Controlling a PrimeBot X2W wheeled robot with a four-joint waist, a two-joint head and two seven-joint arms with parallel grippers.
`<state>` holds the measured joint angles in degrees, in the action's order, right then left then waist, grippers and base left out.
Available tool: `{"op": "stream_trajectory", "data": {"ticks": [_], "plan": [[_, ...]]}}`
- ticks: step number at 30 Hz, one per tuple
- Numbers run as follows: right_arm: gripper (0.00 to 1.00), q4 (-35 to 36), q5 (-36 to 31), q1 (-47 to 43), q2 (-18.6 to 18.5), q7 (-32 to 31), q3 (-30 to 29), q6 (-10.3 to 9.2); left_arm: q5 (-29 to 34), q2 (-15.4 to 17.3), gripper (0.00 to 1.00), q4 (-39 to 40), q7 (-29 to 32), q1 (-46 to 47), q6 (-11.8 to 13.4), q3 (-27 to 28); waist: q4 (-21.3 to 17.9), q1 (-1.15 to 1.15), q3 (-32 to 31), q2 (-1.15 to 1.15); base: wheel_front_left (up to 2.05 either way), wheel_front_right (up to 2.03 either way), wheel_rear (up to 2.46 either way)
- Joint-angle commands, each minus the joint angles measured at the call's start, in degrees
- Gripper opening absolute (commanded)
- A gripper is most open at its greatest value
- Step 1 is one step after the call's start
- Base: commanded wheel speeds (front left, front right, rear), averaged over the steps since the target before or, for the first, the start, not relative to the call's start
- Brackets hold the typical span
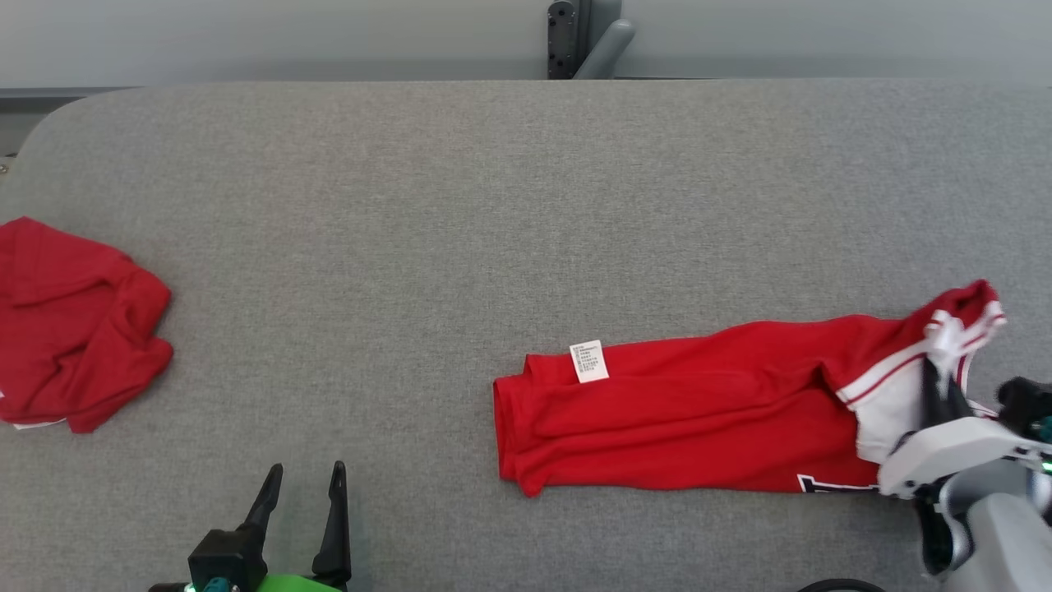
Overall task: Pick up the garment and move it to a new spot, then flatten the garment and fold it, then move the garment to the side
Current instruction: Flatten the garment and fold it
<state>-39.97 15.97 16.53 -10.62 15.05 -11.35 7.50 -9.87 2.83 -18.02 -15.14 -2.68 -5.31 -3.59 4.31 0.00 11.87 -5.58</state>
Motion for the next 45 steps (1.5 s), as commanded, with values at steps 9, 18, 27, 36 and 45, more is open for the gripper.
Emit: {"op": "stream_trajectory", "data": {"ticks": [9,18,27,36,45], "plan": [[0.00,10.6,12.0,-4.4,0.0,-0.9,22.5,-0.02,0.0,0.2,1.00,0.3,0.0,1.4,-0.3,-2.1,-2.4,0.00,-0.3,0.00,0.00,0.00,0.00],[0.00,13.9,18.0,-1.0,2.2,-2.2,41.0,-0.02,0.5,0.2,1.00,-0.4,0.0,2.2,-0.8,-5.2,1.5,0.00,-0.1,0.00,0.00,0.00,0.00],[0.37,6.8,19.0,5.0,5.7,-0.8,49.4,-0.02,0.9,0.1,1.00,-1.3,0.0,0.7,-1.1,-5.8,7.5,0.00,-0.1,0.00,0.00,0.00,0.00],[1.00,12.7,20.6,6.0,6.8,0.2,49.8,-0.02,0.4,0.1,1.00,-1.0,0.0,-0.1,-0.3,-3.6,5.1,0.00,-1.2,0.00,0.00,0.00,0.00],[1.00,24.7,15.4,0.0,3.8,0.1,40.7,-0.02,0.5,0.1,1.00,0.1,0.0,1.2,-0.1,-3.0,1.1,0.00,-1.7,0.00,0.00,0.00,0.00]]}}
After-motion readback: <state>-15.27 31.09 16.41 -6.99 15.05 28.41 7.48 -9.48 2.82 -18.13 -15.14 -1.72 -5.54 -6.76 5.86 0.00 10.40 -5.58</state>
